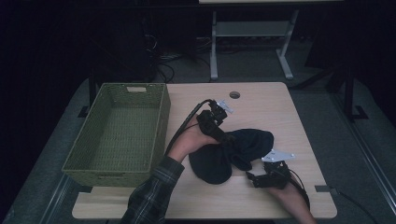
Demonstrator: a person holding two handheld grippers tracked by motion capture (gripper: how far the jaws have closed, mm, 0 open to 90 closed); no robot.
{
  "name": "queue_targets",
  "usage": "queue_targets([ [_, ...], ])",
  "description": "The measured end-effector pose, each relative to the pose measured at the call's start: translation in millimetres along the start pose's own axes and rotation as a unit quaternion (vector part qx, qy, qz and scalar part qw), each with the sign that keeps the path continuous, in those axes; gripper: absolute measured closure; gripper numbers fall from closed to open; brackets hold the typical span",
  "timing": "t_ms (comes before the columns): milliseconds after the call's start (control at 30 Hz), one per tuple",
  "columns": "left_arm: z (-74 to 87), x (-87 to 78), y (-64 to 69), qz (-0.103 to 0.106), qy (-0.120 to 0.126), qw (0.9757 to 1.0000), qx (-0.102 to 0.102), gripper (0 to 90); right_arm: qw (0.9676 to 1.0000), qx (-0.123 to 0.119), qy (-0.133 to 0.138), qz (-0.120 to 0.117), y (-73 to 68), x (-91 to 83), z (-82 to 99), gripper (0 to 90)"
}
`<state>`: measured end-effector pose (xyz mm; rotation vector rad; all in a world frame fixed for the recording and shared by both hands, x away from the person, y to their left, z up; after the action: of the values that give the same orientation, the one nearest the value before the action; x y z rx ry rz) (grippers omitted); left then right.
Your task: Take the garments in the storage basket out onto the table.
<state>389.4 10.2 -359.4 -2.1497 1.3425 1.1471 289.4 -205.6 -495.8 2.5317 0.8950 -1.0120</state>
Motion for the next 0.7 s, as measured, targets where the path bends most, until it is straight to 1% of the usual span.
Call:
queue_targets([
  [67,4.9,-5.0,-0.1,-0.002,0.006,1.0000,-0.004,16.6,1.0000,-0.001,-0.001,0.000,0.1,-0.1,0.0,10.1],
  [100,6.8,-7.0,-0.6,-0.003,0.004,1.0000,-0.002,16.3,1.0000,-0.001,0.000,0.000,0.1,0.0,0.0,10.1],
  [200,14.3,-13.0,-2.0,-0.006,0.010,0.9999,-0.008,14.6,1.0000,0.000,0.000,0.000,0.1,0.0,0.0,10.1],
  [300,23.2,-17.0,-3.9,-0.009,0.022,0.9996,-0.018,13.7,1.0000,-0.001,0.000,0.000,0.1,0.0,0.1,10.1],
  [533,45.7,-21.6,-6.7,-0.017,0.027,0.9990,-0.031,13.7,1.0000,-0.001,-0.001,0.000,0.1,0.0,0.0,10.1],
  [600,51.3,-21.8,-6.0,-0.018,0.031,0.9987,-0.037,13.7,1.0000,-0.001,-0.001,0.000,0.1,-0.1,0.0,10.1],
  [633,55.0,-22.3,-5.7,-0.018,0.029,0.9987,-0.036,13.7,1.0000,-0.001,-0.001,0.001,0.1,-0.1,0.0,10.2],
  [700,60.3,-21.9,-4.2,-0.019,0.033,0.9984,-0.041,13.7,1.0000,-0.001,-0.001,0.001,-0.1,-0.4,0.3,10.2],
])
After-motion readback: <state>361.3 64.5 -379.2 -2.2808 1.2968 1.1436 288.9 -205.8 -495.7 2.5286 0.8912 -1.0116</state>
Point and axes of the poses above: each handheld gripper's, and its own axes: x roughly forward along the jaws, z roughly out of its underside, y roughly to its right, the point moved 2 cm from there along x, roughly forward along the jaws, and after that the axes turned 5 degrees about -x, right-handed, at the moved point
